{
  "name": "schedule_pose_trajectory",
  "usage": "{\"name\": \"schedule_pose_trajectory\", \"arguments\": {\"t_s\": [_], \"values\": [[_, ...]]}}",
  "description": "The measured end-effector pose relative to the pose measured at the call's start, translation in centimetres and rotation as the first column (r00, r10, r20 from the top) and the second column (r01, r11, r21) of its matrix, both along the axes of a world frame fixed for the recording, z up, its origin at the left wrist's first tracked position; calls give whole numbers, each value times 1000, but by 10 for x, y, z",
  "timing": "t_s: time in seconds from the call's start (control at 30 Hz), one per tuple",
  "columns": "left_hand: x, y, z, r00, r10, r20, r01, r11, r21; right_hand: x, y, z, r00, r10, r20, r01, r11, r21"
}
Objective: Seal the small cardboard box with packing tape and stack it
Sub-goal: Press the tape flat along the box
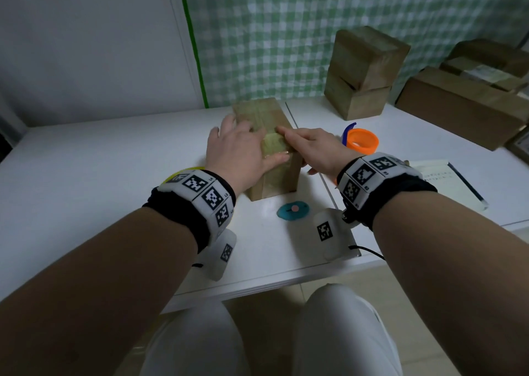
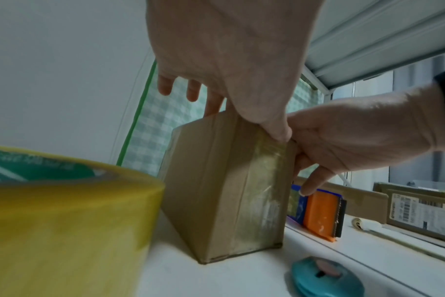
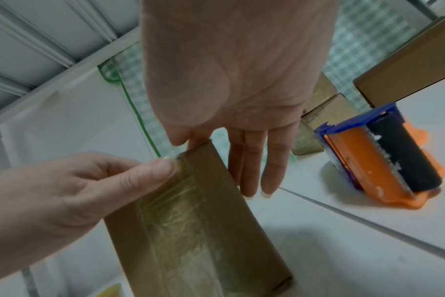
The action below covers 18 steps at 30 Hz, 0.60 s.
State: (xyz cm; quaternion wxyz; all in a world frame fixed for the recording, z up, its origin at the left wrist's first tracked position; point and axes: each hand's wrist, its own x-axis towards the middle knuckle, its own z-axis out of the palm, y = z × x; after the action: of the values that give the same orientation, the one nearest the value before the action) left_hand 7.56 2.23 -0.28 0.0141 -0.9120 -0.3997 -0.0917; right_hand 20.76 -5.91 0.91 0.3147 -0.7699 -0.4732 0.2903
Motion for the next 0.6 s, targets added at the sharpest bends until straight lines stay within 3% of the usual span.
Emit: {"name": "schedule_pose_trajectory", "arguments": {"t_s": [0.43, 0.6], "values": [[8, -11, -3, 992, 36, -122, -20, 991, 129, 2, -2, -4, 1000, 18, -3, -18, 999, 28], [6, -5, 4, 998, 60, -22, -59, 996, 60, 1, -3, 0, 997, -22, -80, 21, 1000, -16]]}}
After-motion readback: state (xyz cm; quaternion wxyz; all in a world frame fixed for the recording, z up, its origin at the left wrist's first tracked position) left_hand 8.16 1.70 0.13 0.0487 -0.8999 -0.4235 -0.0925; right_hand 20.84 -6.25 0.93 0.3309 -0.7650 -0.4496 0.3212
